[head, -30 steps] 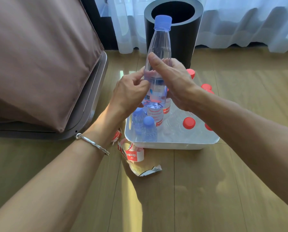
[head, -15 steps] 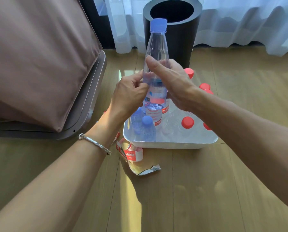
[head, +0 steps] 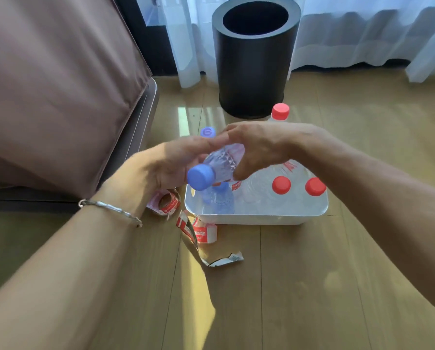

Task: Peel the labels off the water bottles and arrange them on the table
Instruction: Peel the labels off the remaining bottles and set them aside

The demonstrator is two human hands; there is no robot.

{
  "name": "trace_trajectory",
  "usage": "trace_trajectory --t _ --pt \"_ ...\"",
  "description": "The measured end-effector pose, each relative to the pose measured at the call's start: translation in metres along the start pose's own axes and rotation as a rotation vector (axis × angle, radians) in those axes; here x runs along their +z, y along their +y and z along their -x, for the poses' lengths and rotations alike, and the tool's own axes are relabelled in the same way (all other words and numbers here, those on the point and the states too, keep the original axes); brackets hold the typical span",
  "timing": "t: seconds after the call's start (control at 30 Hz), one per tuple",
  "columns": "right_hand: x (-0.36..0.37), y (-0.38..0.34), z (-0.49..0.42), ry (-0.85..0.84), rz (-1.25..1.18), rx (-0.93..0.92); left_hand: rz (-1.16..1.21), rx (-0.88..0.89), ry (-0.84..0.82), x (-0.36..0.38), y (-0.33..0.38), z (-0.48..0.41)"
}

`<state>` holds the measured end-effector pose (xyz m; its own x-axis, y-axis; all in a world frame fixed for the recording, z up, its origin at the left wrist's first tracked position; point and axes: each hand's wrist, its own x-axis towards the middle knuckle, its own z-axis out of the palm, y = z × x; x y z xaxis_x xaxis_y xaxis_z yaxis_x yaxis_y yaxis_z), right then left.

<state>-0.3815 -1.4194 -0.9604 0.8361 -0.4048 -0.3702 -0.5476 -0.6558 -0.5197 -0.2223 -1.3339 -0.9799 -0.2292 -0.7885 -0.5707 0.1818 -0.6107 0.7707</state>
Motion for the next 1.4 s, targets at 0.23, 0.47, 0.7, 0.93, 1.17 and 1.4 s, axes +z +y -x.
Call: trace_trajectory --t 0.23,0.47,0.7,0.93,1.17,1.4 --pt "-0.006 0.020 0.002 0.322 -0.287 0.072 0.124 0.241 0.185 0.003 0.002 -0.004" --pt "-0.006 0.021 -0.003 0.398 -0.972 0.081 0.075 0.342 0.119 0.008 0.000 -0.006" --pt "0.001 0.016 -0.003 0.393 -0.987 -0.003 -0.197 0.372 0.188 0.016 -0.009 -0.016" --pt "0.006 0.008 -0.017 0.475 -1.002 -0.063 -0.177 0.492 0.287 0.004 -0.005 -0.013" --pt "0.006 0.016 -0.010 0.298 -1.034 -0.070 -0.197 0.459 0.125 0.000 -0.010 -0.015" --pt "0.007 0.016 -0.007 0.267 -1.052 -0.132 -0.135 0.522 0.080 0.005 -0.009 -0.009"
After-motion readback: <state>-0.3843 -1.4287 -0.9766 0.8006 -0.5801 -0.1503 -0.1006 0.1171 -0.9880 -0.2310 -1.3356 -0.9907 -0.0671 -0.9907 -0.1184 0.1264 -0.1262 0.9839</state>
